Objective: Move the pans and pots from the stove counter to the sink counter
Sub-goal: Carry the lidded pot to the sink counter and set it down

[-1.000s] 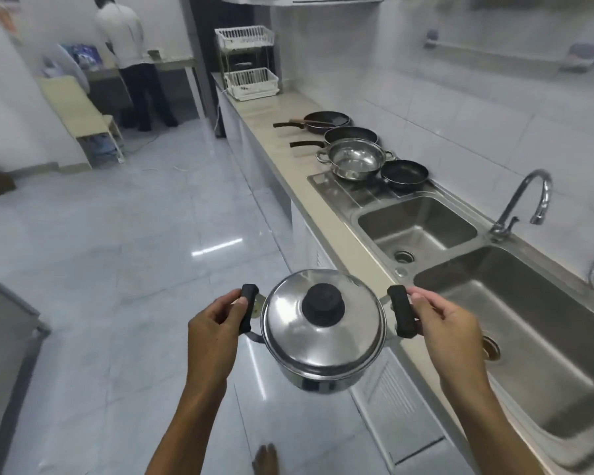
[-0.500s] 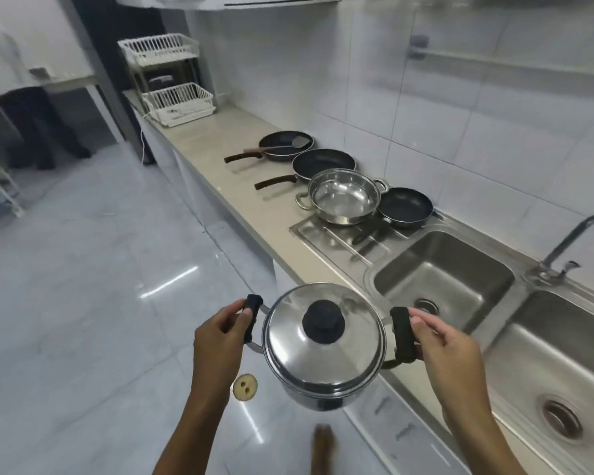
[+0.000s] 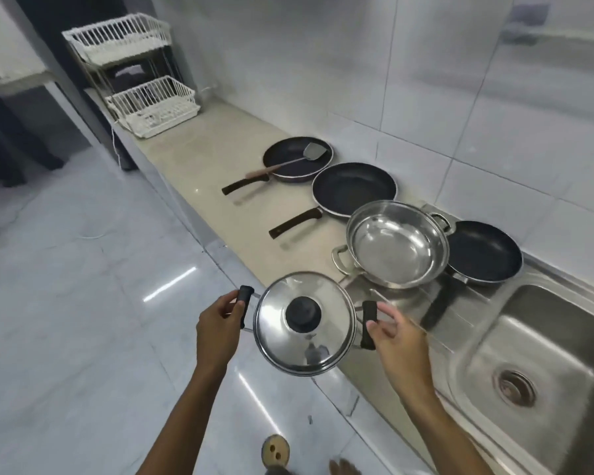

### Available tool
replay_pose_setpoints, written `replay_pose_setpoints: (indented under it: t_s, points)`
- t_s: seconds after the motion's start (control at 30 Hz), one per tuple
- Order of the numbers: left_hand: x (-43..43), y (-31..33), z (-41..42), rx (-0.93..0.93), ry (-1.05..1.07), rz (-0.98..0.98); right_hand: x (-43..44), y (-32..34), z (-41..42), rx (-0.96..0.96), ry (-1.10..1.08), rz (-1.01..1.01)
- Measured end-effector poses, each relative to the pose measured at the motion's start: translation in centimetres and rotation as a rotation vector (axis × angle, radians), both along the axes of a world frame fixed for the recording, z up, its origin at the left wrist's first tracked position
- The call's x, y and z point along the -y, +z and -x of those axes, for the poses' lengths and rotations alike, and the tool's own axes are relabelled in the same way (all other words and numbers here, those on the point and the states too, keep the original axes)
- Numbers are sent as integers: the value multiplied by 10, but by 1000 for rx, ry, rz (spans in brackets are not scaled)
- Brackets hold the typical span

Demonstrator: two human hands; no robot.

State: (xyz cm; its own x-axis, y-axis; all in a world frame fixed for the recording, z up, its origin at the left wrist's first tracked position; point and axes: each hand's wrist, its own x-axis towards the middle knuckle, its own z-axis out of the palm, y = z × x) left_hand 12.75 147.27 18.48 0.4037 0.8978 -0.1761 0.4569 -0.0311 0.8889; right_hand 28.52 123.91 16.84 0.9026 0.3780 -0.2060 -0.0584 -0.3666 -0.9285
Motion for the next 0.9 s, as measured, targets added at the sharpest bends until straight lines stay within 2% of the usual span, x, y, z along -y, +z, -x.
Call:
replay_pose_setpoints:
  t_s: [0.4,0.7,0.9]
  points:
    - [-201,-57,-125,-97,-354,32,-154,-40,-24,-67,-349,111]
    - [-256,-76,-168,-92,-518,74,-201,-54,-26,-106,-560,175]
    - [-266,-82,-183,-74,-562,111,-210,-54,-34,-72,-596,213]
